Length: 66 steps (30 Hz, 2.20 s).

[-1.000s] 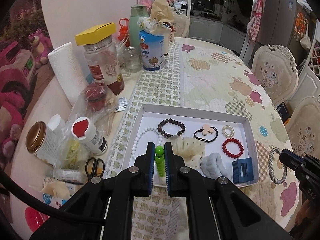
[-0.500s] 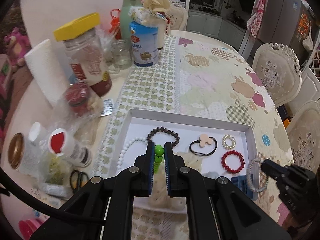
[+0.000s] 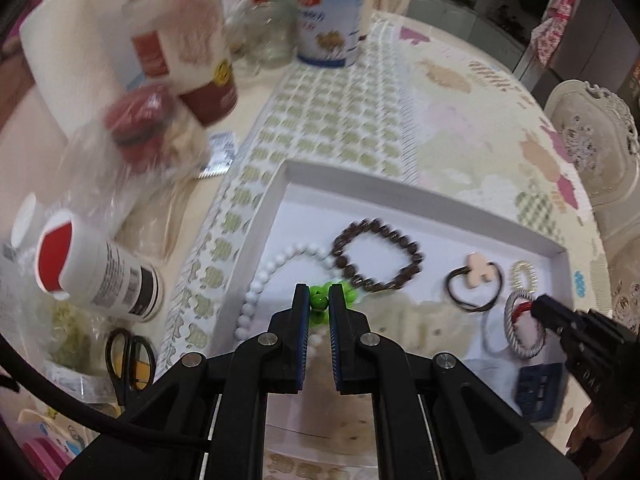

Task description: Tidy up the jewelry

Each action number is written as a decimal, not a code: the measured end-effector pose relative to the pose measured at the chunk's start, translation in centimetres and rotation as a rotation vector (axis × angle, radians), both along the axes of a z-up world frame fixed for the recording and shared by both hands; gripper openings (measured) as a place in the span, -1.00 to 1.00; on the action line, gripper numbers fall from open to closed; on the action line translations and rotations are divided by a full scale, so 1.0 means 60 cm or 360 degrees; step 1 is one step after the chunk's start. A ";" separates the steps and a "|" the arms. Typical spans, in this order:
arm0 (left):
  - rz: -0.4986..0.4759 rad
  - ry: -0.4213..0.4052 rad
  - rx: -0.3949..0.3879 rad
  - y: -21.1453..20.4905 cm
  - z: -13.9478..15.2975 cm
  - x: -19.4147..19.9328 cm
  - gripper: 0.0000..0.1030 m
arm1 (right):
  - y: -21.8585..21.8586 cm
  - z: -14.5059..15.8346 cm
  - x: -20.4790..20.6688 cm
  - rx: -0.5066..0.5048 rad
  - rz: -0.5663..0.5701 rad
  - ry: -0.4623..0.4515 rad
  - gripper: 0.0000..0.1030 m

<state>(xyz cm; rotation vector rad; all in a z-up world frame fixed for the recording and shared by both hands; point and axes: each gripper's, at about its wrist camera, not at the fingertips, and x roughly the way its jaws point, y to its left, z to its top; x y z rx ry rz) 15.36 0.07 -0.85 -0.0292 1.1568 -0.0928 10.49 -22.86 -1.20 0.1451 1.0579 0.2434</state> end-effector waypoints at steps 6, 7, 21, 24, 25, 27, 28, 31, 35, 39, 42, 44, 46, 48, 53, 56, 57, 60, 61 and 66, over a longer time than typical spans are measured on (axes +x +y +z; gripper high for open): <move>0.0060 0.0028 -0.0008 0.021 -0.023 -0.010 -0.84 | 0.017 -0.029 0.024 -0.0056 0.0030 0.0036 -0.85; 0.0070 0.0031 -0.0021 0.024 -0.026 -0.012 -0.84 | 0.019 -0.032 0.026 -0.0070 0.0038 0.0035 -0.85; 0.0084 0.0009 -0.0010 0.013 -0.010 -0.054 -0.38 | 0.018 0.005 -0.024 -0.0045 -0.0015 -0.0035 -0.41; 0.0064 -0.0022 0.0012 0.005 0.004 -0.068 -0.38 | 0.020 0.025 -0.044 -0.0026 -0.0075 -0.0081 -0.26; 0.0062 -0.0035 0.0028 0.002 0.010 -0.074 -0.38 | 0.022 0.032 -0.052 -0.0026 -0.0097 -0.0099 -0.19; 0.0055 -0.0055 0.0044 -0.002 0.019 -0.084 -0.38 | 0.026 0.042 -0.061 -0.0032 -0.0117 -0.0124 -0.12; 0.0050 -0.0067 0.0048 -0.004 0.025 -0.090 -0.38 | 0.029 0.048 -0.067 -0.0040 -0.0126 -0.0139 -0.11; 0.0046 -0.0105 0.0046 -0.010 0.042 -0.109 -0.38 | 0.038 0.063 -0.084 -0.0053 -0.0154 -0.0161 -0.10; 0.0043 -0.0152 0.0037 -0.015 0.065 -0.133 -0.38 | 0.043 0.078 -0.103 -0.0023 -0.0173 -0.0173 -0.10; 0.0033 -0.0209 0.0050 -0.021 0.088 -0.156 -0.38 | 0.049 0.098 -0.124 -0.0027 -0.0198 -0.0203 -0.06; 0.0040 -0.0260 0.0027 -0.022 0.108 -0.174 -0.38 | 0.050 0.114 -0.140 -0.0044 -0.0218 -0.0230 0.07; 0.0041 -0.0294 0.0029 -0.025 0.120 -0.185 -0.38 | 0.051 0.124 -0.148 -0.0054 -0.0227 -0.0240 0.15; 0.0028 -0.0327 0.0041 -0.030 0.132 -0.196 -0.38 | 0.052 0.135 -0.157 -0.0054 -0.0231 -0.0263 0.18; 0.0022 -0.0349 0.0052 -0.034 0.141 -0.204 -0.38 | 0.052 0.141 -0.165 -0.0059 -0.0235 -0.0271 0.19; 0.0016 -0.0386 0.0063 -0.037 0.157 -0.224 -0.38 | 0.054 0.151 -0.182 -0.0071 -0.0236 -0.0288 0.20; 0.0021 -0.0394 0.0071 -0.036 0.161 -0.233 -0.38 | 0.057 0.157 -0.191 -0.0074 -0.0242 -0.0293 0.21; 0.0022 -0.0401 0.0075 -0.035 0.162 -0.237 -0.38 | 0.057 0.158 -0.192 -0.0073 -0.0240 -0.0294 0.21; 0.0029 -0.0409 0.0090 -0.034 0.165 -0.244 -0.38 | 0.063 0.162 -0.201 -0.0082 -0.0237 -0.0307 0.21; 0.0029 -0.0414 0.0092 -0.032 0.166 -0.247 -0.38 | 0.065 0.163 -0.202 -0.0083 -0.0236 -0.0306 0.21; 0.0024 -0.0441 0.0098 -0.029 0.174 -0.257 -0.38 | 0.073 0.167 -0.210 -0.0077 -0.0236 -0.0308 0.22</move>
